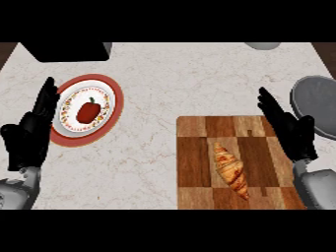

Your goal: Pick the croissant from the cutting board and place it in the pan

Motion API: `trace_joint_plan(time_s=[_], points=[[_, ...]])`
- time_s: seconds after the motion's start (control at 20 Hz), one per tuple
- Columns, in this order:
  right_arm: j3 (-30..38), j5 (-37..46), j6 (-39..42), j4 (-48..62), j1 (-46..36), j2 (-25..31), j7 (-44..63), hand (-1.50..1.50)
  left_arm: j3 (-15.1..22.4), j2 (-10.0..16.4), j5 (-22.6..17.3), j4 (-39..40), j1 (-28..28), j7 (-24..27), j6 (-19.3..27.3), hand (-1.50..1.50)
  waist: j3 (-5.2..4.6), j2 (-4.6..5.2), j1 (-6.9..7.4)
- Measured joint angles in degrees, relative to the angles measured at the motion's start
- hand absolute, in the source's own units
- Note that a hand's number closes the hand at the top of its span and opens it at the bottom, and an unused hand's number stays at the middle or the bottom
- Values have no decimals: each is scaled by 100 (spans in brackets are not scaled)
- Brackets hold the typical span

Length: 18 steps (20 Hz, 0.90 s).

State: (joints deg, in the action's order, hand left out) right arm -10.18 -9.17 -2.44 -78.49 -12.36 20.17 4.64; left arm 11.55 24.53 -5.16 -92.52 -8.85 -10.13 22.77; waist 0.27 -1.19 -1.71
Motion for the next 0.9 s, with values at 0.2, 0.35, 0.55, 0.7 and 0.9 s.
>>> trace_joint_plan(time_s=[0.2,0.35,0.55,0.7,0.9], points=[[-375,-105,753,-359,-469,9,-93,150,-62,-106,-213,-35,-76,8,-153,0,-18,70,183],[-844,74,1453,-690,-1108,178,-190,150,-58,-280,-470,-25,-123,-17,-277,0,-42,90,356],[-1002,839,1866,-1189,-1273,996,-984,-150,-221,-411,-823,18,-34,-67,-386,0,-36,84,212],[-830,1167,2196,-1459,-1124,1739,-1586,-150,-366,-402,-1028,30,30,-81,-526,0,-32,88,136],[-545,1560,2525,-1643,-1144,2470,-2132,-150,-455,-402,-1131,-25,123,-64,-661,0,-29,98,141]])
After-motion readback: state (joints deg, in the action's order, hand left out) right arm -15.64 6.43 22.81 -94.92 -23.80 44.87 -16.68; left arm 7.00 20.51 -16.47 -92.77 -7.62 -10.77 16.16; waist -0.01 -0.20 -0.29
